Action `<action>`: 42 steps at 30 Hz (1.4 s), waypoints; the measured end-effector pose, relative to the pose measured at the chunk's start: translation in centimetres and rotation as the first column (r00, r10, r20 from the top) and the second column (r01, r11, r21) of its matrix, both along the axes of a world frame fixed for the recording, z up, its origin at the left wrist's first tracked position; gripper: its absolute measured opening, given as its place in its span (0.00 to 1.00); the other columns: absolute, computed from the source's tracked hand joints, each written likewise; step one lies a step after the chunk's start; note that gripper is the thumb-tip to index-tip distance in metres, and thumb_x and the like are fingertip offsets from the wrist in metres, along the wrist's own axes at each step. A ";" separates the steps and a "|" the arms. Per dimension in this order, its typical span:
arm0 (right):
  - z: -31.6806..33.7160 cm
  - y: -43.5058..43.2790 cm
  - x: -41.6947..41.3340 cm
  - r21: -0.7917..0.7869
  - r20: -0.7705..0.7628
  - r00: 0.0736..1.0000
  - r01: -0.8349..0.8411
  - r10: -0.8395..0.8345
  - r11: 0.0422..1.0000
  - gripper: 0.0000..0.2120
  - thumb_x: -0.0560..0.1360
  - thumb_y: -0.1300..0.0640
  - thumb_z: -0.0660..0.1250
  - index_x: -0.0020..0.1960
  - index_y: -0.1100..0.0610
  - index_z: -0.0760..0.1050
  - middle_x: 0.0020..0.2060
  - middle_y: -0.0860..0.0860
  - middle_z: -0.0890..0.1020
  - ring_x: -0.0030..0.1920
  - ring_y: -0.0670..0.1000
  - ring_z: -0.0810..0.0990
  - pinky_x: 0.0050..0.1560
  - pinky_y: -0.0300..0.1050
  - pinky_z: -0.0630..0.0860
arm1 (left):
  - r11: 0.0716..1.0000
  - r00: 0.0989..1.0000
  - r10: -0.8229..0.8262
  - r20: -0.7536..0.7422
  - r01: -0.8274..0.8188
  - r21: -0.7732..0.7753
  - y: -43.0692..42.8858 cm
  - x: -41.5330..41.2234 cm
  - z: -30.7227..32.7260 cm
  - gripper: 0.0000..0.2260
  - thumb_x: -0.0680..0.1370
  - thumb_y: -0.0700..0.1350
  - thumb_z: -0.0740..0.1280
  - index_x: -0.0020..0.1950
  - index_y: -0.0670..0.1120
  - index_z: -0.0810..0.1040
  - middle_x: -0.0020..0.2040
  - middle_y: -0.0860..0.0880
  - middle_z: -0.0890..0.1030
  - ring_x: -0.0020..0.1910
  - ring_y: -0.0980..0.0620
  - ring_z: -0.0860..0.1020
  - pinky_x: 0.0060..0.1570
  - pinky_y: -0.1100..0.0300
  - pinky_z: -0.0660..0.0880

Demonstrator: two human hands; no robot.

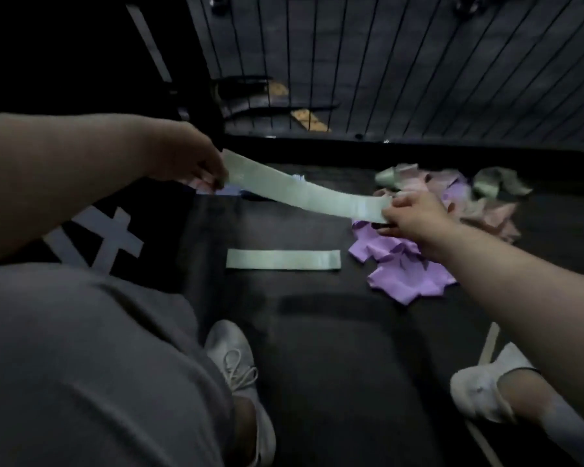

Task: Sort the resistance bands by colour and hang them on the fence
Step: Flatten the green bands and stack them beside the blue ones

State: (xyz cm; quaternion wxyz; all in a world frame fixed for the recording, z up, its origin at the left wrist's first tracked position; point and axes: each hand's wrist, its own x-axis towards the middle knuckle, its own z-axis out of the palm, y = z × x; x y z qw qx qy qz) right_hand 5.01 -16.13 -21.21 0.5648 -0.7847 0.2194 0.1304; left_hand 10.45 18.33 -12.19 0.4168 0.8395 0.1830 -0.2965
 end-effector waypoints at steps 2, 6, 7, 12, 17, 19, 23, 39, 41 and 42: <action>-3.4 1.2 0.2 -0.059 -0.043 0.999 -0.021 0.019 0.998 0.04 0.78 0.70 0.64 0.52 0.66 0.74 0.46 0.60 0.76 0.35 0.55 0.80 0.29 0.40 0.81 | 1.000 0.999 0.021 -0.038 -0.021 -0.001 0.7 0.2 -3.6 0.03 0.77 0.32 0.65 0.47 0.37 0.77 0.32 0.43 0.81 0.35 0.47 0.79 0.49 0.52 0.78; -9.3 2.8 0.6 -0.173 -0.154 0.987 -0.066 0.039 0.983 0.04 0.78 0.67 0.65 0.46 0.61 0.73 0.36 0.55 0.75 0.33 0.55 0.78 0.39 0.54 0.81 | 0.993 0.990 0.110 -0.085 -0.106 0.055 2.3 -0.7 -12.3 0.02 0.78 0.35 0.66 0.49 0.40 0.75 0.32 0.44 0.80 0.28 0.51 0.80 0.31 0.60 0.78; -10.5 3.0 0.6 -0.219 -0.173 0.983 -0.093 0.055 0.971 0.05 0.78 0.65 0.66 0.44 0.59 0.75 0.35 0.56 0.77 0.33 0.55 0.79 0.39 0.52 0.81 | 0.991 0.988 0.122 -0.098 -0.117 0.059 2.4 -1.2 -14.1 0.02 0.78 0.35 0.66 0.49 0.40 0.76 0.32 0.43 0.79 0.26 0.51 0.79 0.27 0.62 0.76; -15.9 4.0 1.5 -0.389 -0.221 0.970 -0.185 0.103 0.903 0.08 0.77 0.58 0.68 0.55 0.58 0.77 0.48 0.55 0.81 0.51 0.55 0.79 0.54 0.45 0.73 | 0.983 0.973 0.185 -0.139 -0.180 0.045 3.2 -2.3 -21.1 0.09 0.77 0.31 0.66 0.38 0.41 0.76 0.28 0.44 0.77 0.25 0.52 0.76 0.21 0.64 0.73; -19.1 5.2 1.8 -0.421 -0.258 0.951 -0.269 0.170 0.866 0.07 0.76 0.58 0.69 0.54 0.55 0.77 0.52 0.56 0.83 0.55 0.58 0.80 0.57 0.45 0.73 | 0.966 0.960 0.254 -0.117 -0.246 0.080 3.3 -2.9 -25.3 0.09 0.76 0.28 0.66 0.50 0.41 0.75 0.33 0.42 0.76 0.25 0.50 0.75 0.18 0.66 0.71; -20.0 5.4 1.8 -0.422 -0.267 0.940 -0.314 0.214 0.850 0.07 0.75 0.58 0.69 0.53 0.55 0.76 0.50 0.56 0.83 0.54 0.58 0.80 0.58 0.48 0.74 | 0.963 0.964 0.254 -0.081 -0.245 0.112 3.0 -3.0 -26.3 0.13 0.76 0.28 0.66 0.55 0.42 0.74 0.37 0.41 0.77 0.29 0.48 0.75 0.17 0.67 0.70; -21.4 5.3 1.4 -0.440 -0.260 0.925 -0.368 0.276 0.819 0.12 0.77 0.59 0.68 0.58 0.60 0.75 0.50 0.56 0.81 0.54 0.57 0.78 0.53 0.43 0.69 | 0.951 0.961 0.277 -0.012 -0.273 0.145 2.7 -3.1 -28.2 0.15 0.74 0.30 0.68 0.56 0.45 0.73 0.49 0.40 0.78 0.33 0.48 0.75 0.19 0.65 0.71; -21.6 3.9 2.9 -0.634 -0.383 0.539 -0.744 0.751 0.210 0.24 0.74 0.58 0.69 0.68 0.59 0.69 0.63 0.59 0.68 0.62 0.61 0.70 0.63 0.54 0.70 | 0.663 0.797 -0.601 -0.067 0.543 0.515 2.7 -4.1 -29.8 0.30 0.72 0.46 0.75 0.72 0.48 0.69 0.68 0.44 0.67 0.67 0.41 0.67 0.67 0.51 0.67; -21.7 3.9 2.9 -0.636 -0.380 0.538 -0.743 0.752 0.209 0.24 0.74 0.58 0.69 0.69 0.59 0.68 0.63 0.59 0.67 0.62 0.61 0.69 0.63 0.53 0.70 | 0.656 0.790 -0.612 -0.050 0.541 0.526 2.9 -4.1 -30.0 0.29 0.72 0.46 0.76 0.71 0.48 0.71 0.66 0.44 0.69 0.65 0.42 0.69 0.65 0.50 0.68; -21.9 3.9 2.9 -0.640 -0.374 0.536 -0.740 0.757 0.207 0.25 0.75 0.57 0.69 0.69 0.59 0.68 0.63 0.59 0.67 0.62 0.61 0.69 0.64 0.53 0.69 | 0.641 0.781 -0.623 -0.048 0.545 0.540 3.1 -4.3 -30.0 0.29 0.71 0.46 0.76 0.71 0.48 0.72 0.65 0.44 0.70 0.64 0.42 0.70 0.64 0.50 0.69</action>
